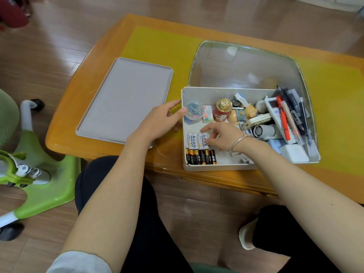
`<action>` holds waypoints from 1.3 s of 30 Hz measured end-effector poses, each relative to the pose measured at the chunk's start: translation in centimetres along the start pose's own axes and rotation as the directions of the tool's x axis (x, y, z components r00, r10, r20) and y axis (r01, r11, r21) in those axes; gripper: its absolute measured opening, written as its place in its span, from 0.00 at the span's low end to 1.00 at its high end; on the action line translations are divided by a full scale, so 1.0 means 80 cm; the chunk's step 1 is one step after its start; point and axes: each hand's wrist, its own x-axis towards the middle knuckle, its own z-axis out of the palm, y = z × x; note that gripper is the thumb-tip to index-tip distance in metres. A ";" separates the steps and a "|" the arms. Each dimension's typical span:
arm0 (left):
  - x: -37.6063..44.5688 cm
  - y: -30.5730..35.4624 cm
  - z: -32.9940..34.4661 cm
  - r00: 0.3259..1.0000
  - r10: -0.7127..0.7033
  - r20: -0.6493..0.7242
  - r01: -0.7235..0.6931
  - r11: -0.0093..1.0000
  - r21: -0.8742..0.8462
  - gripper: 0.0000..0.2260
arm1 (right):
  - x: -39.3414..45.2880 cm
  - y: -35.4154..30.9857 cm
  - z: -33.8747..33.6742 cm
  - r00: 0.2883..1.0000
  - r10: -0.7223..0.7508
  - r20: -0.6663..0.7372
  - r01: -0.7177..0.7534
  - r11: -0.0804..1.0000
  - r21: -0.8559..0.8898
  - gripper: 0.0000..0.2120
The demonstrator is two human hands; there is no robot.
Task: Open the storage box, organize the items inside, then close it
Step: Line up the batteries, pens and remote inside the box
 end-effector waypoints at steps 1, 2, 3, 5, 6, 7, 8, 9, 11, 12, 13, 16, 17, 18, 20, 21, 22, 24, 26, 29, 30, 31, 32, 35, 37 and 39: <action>0.000 0.000 0.000 1.000 0.000 0.000 0.000 1.000 0.002 0.23 | -0.003 0.000 -0.002 1.000 -0.011 0.016 0.011 1.000 0.004 0.19; 0.000 0.000 0.000 1.000 0.002 -0.001 -0.002 1.000 0.007 0.23 | -0.006 0.001 -0.005 0.999 -0.023 0.027 0.023 1.000 0.001 0.19; 0.000 0.000 0.000 1.000 0.004 -0.001 -0.004 1.000 0.011 0.23 | -0.009 0.003 -0.009 0.999 -0.036 0.032 0.036 0.999 -0.005 0.19; 0.000 0.000 0.000 1.000 0.003 -0.002 -0.003 1.000 0.011 0.23 | -0.018 0.008 -0.019 0.999 -0.049 0.019 0.050 0.999 -0.016 0.17; 0.000 0.000 0.000 1.000 0.002 -0.001 -0.002 1.000 0.007 0.23 | -0.022 0.012 -0.024 0.999 -0.044 0.005 0.044 0.999 -0.030 0.16; -0.001 0.000 0.000 1.000 0.001 -0.001 -0.001 1.000 0.002 0.23 | -0.026 0.016 -0.029 0.999 -0.035 -0.010 0.034 0.998 -0.055 0.16; -0.001 0.000 0.000 1.000 0.002 -0.001 -0.002 1.000 0.000 0.23 | -0.030 0.021 -0.033 0.999 -0.027 -0.019 0.025 0.995 -0.092 0.15; -0.001 0.000 0.001 1.000 0.001 -0.001 -0.001 1.000 -0.001 0.23 | -0.033 0.025 -0.038 1.000 -0.018 -0.019 0.016 0.990 -0.138 0.14; -0.001 0.001 0.001 1.000 -0.002 -0.003 0.002 1.000 -0.006 0.23 | -0.040 0.033 -0.045 1.000 0.008 0.012 -0.005 0.972 -0.237 0.11; -0.001 0.001 0.001 1.000 -0.001 -0.004 0.001 1.000 -0.008 0.23 | -0.042 0.035 -0.048 0.999 0.026 0.033 -0.015 0.959 -0.283 0.10; -0.001 0.001 0.001 1.000 0.001 -0.005 -0.001 1.000 -0.005 0.23 | -0.045 0.037 -0.050 0.998 0.042 0.056 -0.022 0.946 -0.323 0.08; -0.001 0.000 0.000 1.000 0.009 -0.005 -0.009 1.000 0.008 0.23 | -0.050 0.043 -0.054 0.989 0.095 0.113 -0.043 0.918 -0.394 0.06; 0.000 -0.001 0.000 1.000 0.011 -0.004 -0.011 1.000 0.012 0.23 | -0.052 0.044 -0.054 0.984 0.117 0.133 -0.051 0.906 -0.421 0.07; 0.000 -0.001 0.000 1.000 0.011 -0.003 -0.011 1.000 0.017 0.24 | -0.053 0.045 -0.054 0.977 0.143 0.156 -0.058 0.889 -0.453 0.08; 0.000 -0.002 0.000 1.000 0.008 -0.001 -0.008 1.000 0.024 0.24 | -0.054 0.047 -0.052 0.958 0.199 0.207 -0.064 0.851 -0.522 0.10; 0.001 -0.002 0.000 1.000 0.008 -0.001 -0.008 1.000 0.025 0.24 | -0.054 0.048 -0.050 0.948 0.225 0.227 -0.064 0.829 -0.555 0.11; 0.000 -0.002 0.000 1.000 0.008 -0.002 -0.008 1.000 0.025 0.24 | -0.055 0.049 -0.049 0.939 0.246 0.241 -0.062 0.809 -0.585 0.11; 0.000 -0.003 0.000 1.000 0.009 -0.003 -0.009 1.000 0.025 0.24 | -0.055 0.050 -0.047 0.927 0.273 0.256 -0.057 0.778 -0.625 0.11; 0.000 -0.003 0.000 1.000 0.006 -0.001 -0.006 1.000 0.024 0.24 | -0.053 0.050 -0.046 0.917 0.295 0.268 -0.047 0.748 -0.662 0.09; 0.000 -0.003 0.000 1.000 0.003 0.003 -0.003 1.000 0.019 0.24 | -0.051 0.050 -0.043 0.910 0.315 0.271 -0.033 0.706 -0.707 0.06; 0.000 -0.002 0.000 1.000 0.002 0.004 -0.002 1.000 0.017 0.24 | -0.051 0.051 -0.042 0.912 0.313 0.265 -0.036 0.704 -0.709 0.07; 0.000 -0.002 0.000 1.000 0.001 0.004 -0.001 1.000 0.015 0.24 | -0.051 0.051 -0.041 0.917 0.302 0.260 -0.036 0.712 -0.701 0.08; 0.000 -0.001 0.000 1.000 0.000 0.003 0.000 1.000 0.014 0.24 | -0.050 0.053 -0.039 0.926 0.278 0.254 -0.032 0.730 -0.683 0.10; -0.001 0.001 0.001 1.000 -0.004 -0.002 0.004 1.000 0.025 0.24 | -0.046 0.056 -0.031 0.965 0.173 0.197 -0.020 0.799 -0.601 0.11; -0.001 0.002 0.001 1.000 -0.008 -0.006 0.008 1.000 0.029 0.24 | -0.041 0.053 -0.024 0.975 0.155 0.158 -0.035 0.814 -0.579 0.13; -0.002 0.002 0.001 1.000 -0.011 -0.004 0.011 1.000 0.027 0.24 | -0.036 0.052 -0.021 0.977 0.164 0.135 -0.056 0.813 -0.580 0.13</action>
